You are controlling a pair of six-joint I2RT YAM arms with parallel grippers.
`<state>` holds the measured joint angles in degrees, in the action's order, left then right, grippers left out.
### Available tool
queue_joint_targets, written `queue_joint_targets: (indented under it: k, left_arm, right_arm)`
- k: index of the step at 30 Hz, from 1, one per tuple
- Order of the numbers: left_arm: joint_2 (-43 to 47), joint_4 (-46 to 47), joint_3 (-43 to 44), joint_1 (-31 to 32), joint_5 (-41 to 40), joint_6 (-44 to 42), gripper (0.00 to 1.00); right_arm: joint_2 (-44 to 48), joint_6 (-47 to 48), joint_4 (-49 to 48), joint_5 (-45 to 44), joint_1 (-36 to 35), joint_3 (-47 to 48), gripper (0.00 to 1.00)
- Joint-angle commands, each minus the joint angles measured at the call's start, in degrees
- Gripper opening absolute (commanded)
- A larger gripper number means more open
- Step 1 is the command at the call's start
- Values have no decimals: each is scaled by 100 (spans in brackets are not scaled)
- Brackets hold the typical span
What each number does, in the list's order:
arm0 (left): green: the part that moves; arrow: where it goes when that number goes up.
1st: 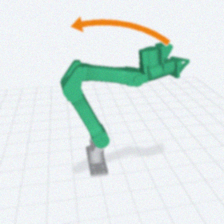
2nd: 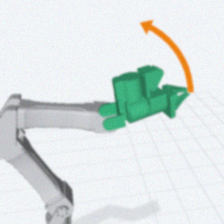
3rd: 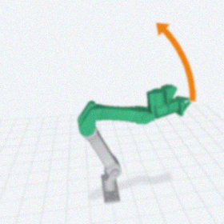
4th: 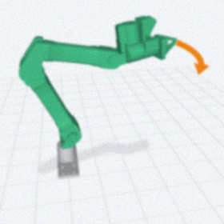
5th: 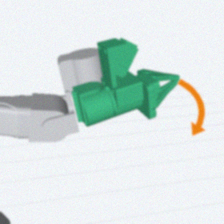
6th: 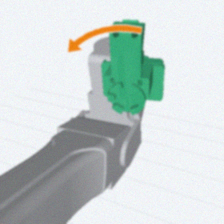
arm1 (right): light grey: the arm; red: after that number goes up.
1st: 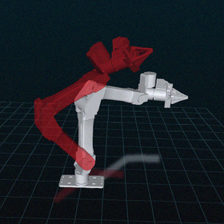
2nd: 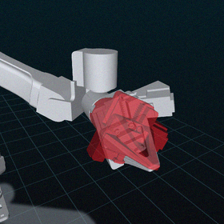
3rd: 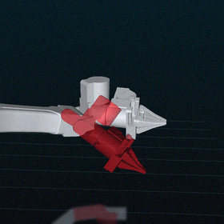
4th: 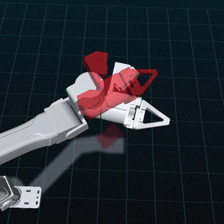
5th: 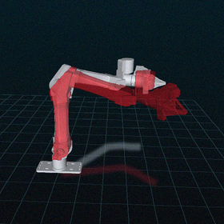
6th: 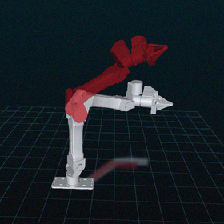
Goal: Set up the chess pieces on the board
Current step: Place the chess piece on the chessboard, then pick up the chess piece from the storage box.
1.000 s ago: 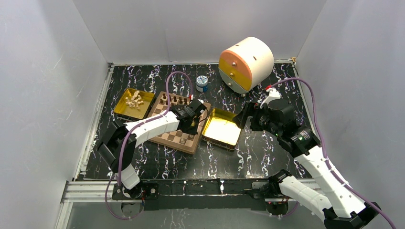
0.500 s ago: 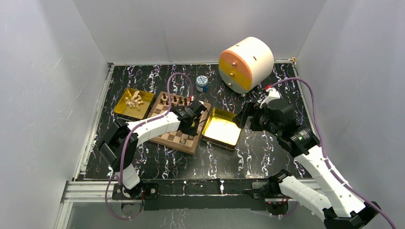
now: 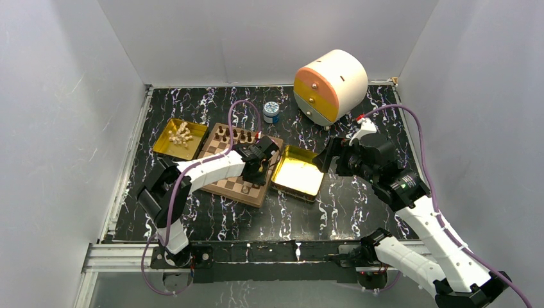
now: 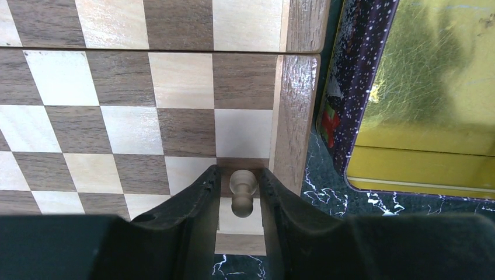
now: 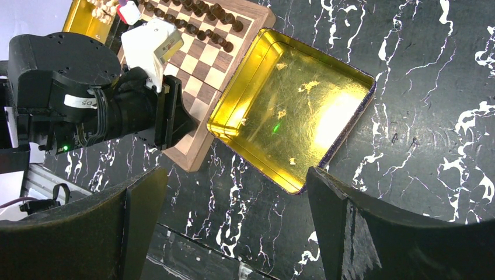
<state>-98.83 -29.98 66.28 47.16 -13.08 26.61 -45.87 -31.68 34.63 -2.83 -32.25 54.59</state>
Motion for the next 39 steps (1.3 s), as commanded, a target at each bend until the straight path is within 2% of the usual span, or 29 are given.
queue_joint_targets:
  k: [1,12,16,20,26,31,34,39]
  left_arm:
    - [88,-92,141,24,-54,20,30]
    - [128,-260,693,22,-81,11,33]
    - [237,-486,1036,13,-293,-25,34]
    - [295,-783,1415,-112,-668,-171,30]
    - [499,-824,1609,-1063,-559,-362,28]
    - [637,-742,1597,-2055,-831,-664,28]
    - [570,-755,1718,-2583,-1058,-887,28]
    - [330,-572,1928,-3388,-880,-922,28]
  right_arm:
    - [8,-31,-163,-50,22,104,99]
    - [66,-23,-128,-81,18,80,99]
    - [77,-22,-128,-84,20,68,99]
    - [76,-22,-150,-70,24,43,99]
    - [128,-6,-159,-67,21,-8,99]
    - [136,36,-168,-85,22,-12,99]
    - [118,70,-176,-93,18,8,98]
    - [74,116,-207,-78,17,12,99]
